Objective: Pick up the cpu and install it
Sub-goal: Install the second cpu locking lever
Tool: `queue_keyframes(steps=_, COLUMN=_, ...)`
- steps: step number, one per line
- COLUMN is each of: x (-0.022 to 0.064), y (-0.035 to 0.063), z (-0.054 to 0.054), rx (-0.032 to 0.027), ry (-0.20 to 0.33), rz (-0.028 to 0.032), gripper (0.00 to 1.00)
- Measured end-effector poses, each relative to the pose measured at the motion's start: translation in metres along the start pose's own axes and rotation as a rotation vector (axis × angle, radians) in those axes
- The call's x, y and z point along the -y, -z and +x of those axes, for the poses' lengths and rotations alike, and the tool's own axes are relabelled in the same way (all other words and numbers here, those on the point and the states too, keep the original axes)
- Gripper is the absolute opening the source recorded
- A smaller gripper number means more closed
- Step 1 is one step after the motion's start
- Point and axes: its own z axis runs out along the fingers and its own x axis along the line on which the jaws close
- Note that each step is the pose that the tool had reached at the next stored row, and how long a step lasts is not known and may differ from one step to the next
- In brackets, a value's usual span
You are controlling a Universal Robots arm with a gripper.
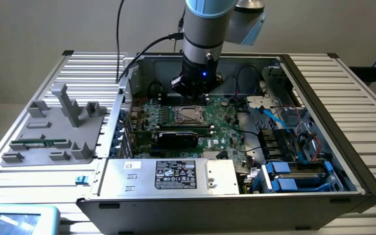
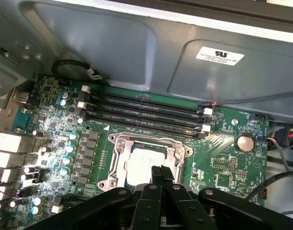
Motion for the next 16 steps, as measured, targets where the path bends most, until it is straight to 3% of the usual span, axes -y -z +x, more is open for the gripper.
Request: queue_keyframes(steps=16, x=0.0213, y=0.0072, z=0.005, rx=-0.0023, ry=-0.001, rz=-0.0005, gripper=0.09)
